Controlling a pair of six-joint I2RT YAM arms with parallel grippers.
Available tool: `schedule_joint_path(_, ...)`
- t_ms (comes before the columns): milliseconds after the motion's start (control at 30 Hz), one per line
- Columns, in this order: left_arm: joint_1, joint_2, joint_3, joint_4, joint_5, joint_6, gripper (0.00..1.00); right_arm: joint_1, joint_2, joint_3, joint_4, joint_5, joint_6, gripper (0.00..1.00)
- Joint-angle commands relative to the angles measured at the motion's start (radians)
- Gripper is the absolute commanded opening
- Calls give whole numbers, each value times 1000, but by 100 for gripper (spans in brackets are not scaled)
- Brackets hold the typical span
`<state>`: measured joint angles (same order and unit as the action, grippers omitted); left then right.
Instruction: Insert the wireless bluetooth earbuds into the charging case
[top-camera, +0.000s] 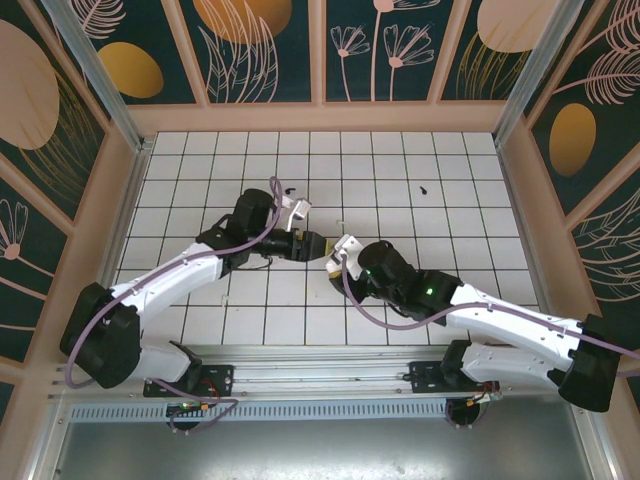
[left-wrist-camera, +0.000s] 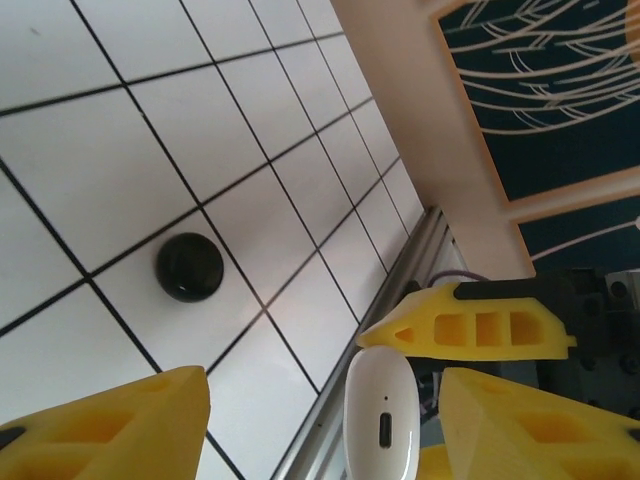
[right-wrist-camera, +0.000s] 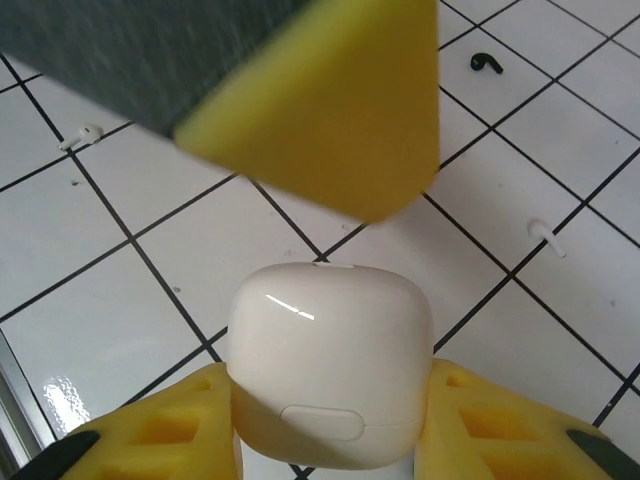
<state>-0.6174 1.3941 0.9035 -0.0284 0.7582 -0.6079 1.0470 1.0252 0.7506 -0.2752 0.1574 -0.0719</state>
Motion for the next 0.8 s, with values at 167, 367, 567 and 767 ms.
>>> schedule_joint_path(167,-51,78,64,-64,97,4,56,-2,-21,-4,47,21,-56,37)
schedule_joint_path(367,-53,70,60,-75,96,6,38,-2,-26,0,34,38,-40,37)
schedule_joint_path(567,-54,55,63,-71,45,10,13,-4,-38,10,32,63,-3,49)
schedule_joint_path(767,-38,-16,29,52,-123,-49,0,-80,-151,7,89,23,220,71)
